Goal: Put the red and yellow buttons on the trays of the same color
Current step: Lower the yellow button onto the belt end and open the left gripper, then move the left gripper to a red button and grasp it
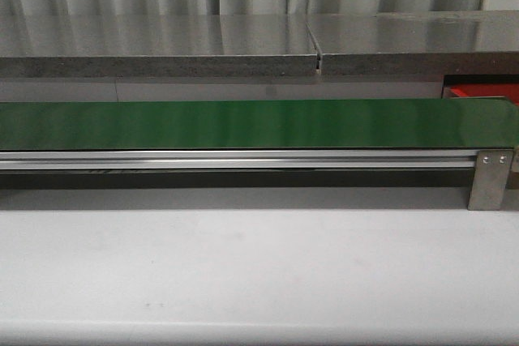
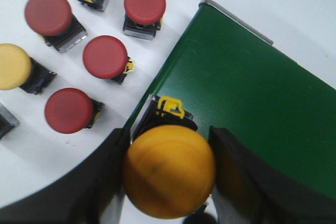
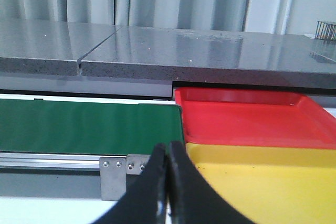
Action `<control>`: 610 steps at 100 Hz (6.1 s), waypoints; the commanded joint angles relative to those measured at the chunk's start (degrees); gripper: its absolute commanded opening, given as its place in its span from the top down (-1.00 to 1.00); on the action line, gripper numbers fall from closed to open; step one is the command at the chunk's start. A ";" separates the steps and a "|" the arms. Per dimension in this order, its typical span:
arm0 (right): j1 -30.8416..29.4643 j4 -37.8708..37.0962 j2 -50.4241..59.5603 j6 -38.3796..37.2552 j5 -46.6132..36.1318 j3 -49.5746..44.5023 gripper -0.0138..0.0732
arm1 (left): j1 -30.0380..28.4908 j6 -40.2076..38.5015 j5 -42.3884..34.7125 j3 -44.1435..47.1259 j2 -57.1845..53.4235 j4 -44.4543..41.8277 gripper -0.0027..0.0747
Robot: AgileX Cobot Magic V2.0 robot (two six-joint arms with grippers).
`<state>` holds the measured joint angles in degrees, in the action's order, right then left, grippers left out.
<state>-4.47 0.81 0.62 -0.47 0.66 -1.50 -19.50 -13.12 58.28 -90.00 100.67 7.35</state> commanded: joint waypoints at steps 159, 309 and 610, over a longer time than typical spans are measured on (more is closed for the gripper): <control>-0.27 0.01 1.06 0.47 -4.30 1.25 0.85 | -1.79 4.89 5.20 -11.19 1.68 0.28 -0.45; -0.27 0.01 1.06 0.47 -4.30 1.25 0.85 | -8.81 4.89 -0.80 -1.99 11.64 3.34 -0.35; -0.27 0.01 1.06 0.47 -4.30 1.25 0.85 | 2.78 5.82 1.58 -10.64 6.99 4.89 -0.27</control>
<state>-4.47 0.81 0.62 -0.47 0.66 -1.50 -17.16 -7.72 61.78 -98.57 111.28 11.67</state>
